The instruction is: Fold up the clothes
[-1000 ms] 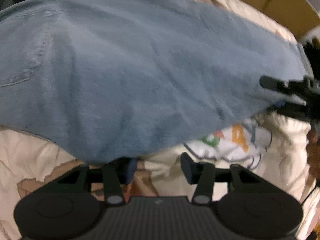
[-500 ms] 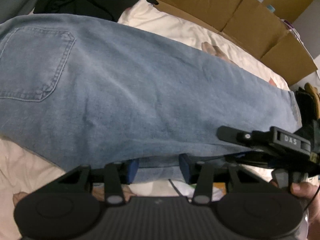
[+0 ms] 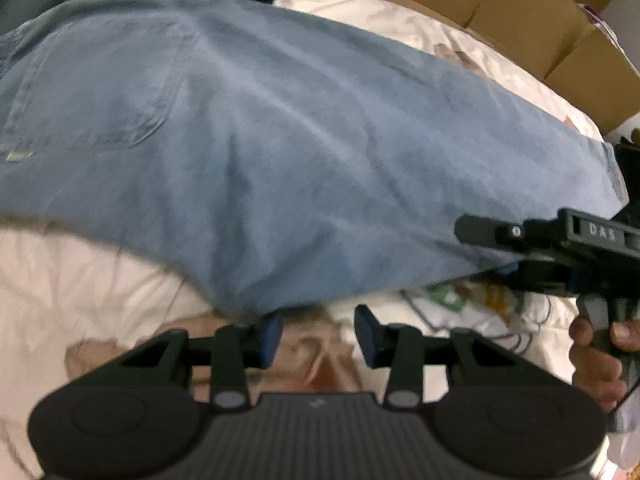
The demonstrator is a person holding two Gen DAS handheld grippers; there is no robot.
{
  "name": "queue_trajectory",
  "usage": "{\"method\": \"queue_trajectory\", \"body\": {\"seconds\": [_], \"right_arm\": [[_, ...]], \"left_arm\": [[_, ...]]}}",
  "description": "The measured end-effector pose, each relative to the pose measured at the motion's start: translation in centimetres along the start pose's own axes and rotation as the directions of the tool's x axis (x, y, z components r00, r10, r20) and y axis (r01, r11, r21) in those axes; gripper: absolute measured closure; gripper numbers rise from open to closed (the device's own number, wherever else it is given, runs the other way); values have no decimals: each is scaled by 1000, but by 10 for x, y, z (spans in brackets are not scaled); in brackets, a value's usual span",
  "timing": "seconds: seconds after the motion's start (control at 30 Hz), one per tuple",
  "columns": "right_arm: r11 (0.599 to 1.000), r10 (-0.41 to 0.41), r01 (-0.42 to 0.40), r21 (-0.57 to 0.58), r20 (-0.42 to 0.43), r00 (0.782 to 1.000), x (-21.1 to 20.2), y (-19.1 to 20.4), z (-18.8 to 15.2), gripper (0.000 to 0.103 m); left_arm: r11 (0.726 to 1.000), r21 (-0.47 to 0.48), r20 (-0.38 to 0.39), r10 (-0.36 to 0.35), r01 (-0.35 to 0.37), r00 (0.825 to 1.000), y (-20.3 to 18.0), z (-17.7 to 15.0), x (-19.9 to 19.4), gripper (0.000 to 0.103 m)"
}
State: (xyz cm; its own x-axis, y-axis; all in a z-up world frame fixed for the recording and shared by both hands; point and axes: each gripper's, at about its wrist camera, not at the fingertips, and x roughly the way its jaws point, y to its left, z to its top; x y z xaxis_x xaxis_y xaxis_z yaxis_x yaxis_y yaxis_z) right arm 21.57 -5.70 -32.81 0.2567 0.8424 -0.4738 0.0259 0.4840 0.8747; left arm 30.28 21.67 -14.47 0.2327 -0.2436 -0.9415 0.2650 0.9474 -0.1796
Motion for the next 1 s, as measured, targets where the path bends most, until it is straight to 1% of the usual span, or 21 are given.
{"method": "queue_trajectory", "body": {"seconds": [0.03,0.07,0.1,0.23,0.27,0.33,0.37,0.43,0.57,0.6,0.67,0.7,0.73,0.77,0.87,0.97,1.0], "right_arm": [[1000,5,-5,2,0,1000,0,0,0,64],[1000,10,-10,5,0,1000,1,-1,-1,68],[1000,14,-14,9,0,1000,1,-1,-2,75],[999,33,-33,13,14,999,-2,0,-2,78],[999,36,-36,14,18,999,-3,0,-1,78],[999,44,-44,14,29,999,-5,1,0,85],[999,48,-49,15,36,998,-6,2,1,85],[998,56,-57,15,49,997,-8,3,2,89],[998,67,-67,11,65,996,-9,4,4,92],[998,69,-70,10,68,995,-10,4,4,92],[997,71,-72,4,68,995,-11,4,3,93],[998,70,-70,4,64,995,-11,3,3,93],[998,65,-66,6,60,996,-11,3,2,93],[998,56,-56,8,55,997,-11,1,1,92],[1000,26,-27,13,44,999,-12,-3,-2,90],[1000,-3,2,7,51,999,-22,-8,-5,88],[1000,-11,10,12,55,998,-26,-11,-6,86]], "left_arm": [[1000,-2,-4,21,-21,1000,2,-4,-2,53],[999,-5,-3,50,-50,999,3,-7,-2,49],[998,-18,-4,52,-53,999,6,-8,-2,49],[997,-64,-1,53,-53,999,17,-11,2,49],[997,-59,14,47,-46,999,17,-9,2,49],[998,-55,52,39,-36,998,16,-5,3,48],[998,-56,74,37,-32,997,16,-3,2,48],[996,-87,106,32,-23,994,19,0,2,47],[989,-140,101,58,-44,993,28,2,11,47],[987,-157,104,52,-36,993,31,2,11,48],[981,-191,110,38,-16,993,38,1,8,64],[978,-209,113,31,-6,993,42,1,7,68],[974,-226,117,23,4,993,45,1,6,77],[975,-224,105,20,4,994,47,0,5,82],[980,-196,78,35,-19,996,46,-6,1,87],[980,-199,69,41,-26,997,48,-10,-5,89],[980,-198,68,45,-31,997,49,-12,-7,89]]}}
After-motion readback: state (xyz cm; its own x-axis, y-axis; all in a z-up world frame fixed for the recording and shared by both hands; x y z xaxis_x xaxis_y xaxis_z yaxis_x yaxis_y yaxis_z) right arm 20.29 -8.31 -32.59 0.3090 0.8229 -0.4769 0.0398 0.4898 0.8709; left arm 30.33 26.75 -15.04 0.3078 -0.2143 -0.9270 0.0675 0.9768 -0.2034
